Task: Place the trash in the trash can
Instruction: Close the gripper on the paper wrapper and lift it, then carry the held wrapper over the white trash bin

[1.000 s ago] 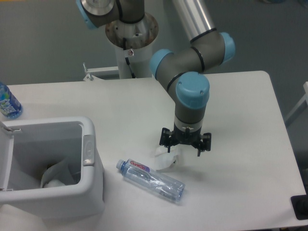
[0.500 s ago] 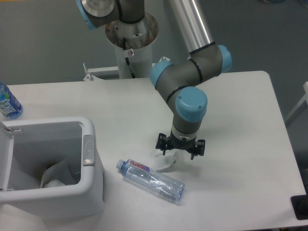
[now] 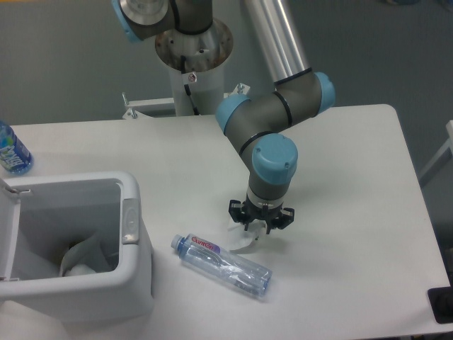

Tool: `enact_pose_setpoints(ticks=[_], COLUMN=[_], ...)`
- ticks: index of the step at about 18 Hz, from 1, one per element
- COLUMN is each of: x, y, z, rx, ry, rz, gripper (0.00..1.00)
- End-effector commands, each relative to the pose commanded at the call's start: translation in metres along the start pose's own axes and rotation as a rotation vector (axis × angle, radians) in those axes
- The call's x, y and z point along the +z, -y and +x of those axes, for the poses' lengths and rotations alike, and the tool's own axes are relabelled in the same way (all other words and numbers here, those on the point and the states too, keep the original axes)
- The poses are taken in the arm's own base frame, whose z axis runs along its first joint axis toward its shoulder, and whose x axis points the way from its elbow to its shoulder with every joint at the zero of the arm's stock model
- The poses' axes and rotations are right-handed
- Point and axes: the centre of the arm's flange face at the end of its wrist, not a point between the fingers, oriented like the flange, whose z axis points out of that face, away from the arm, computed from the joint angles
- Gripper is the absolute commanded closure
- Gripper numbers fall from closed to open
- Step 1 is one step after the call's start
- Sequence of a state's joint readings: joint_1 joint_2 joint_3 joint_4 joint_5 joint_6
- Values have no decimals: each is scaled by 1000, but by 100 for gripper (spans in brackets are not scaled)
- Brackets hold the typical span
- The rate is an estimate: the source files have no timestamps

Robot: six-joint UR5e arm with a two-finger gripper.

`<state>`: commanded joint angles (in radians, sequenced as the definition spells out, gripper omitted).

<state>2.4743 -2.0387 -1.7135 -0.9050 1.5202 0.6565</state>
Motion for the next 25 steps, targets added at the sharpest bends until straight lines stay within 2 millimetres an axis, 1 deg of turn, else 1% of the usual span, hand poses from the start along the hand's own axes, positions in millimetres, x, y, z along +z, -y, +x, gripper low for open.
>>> enact_pose_setpoints(ticks=[2,3,4,6,8,10,11,12,13,16,17,19,20,21,22,23,25], x=[-4,-10,-16,-35,-61,-101,-117,-135,-153,-220,-243,-300,-325,-343,-357,-362,-363], y=[1,1,-1,-7,-13,-14,-15,-12,-6,20,32,61,70,76,76,78,84], z=[-3,-6,-15,-29,-40,-40,-45,-46,-44,-35,-28,6,21,35,54,75,128], rx=[34,57,64,66,108,111,97,84,40,-210,-275,-337,-370,-385,-373,-349,-281], ry=[6,12,19,33,55,66,60,47,22,-63,-83,-102,-116,-127,-135,-146,-177], rz=[5,12,20,42,78,163,210,270,333,502,545,634,671,697,715,719,709], gripper=[100,100,100,100,100,100,100,100,100,100,100,100,100,100,100,100,100])
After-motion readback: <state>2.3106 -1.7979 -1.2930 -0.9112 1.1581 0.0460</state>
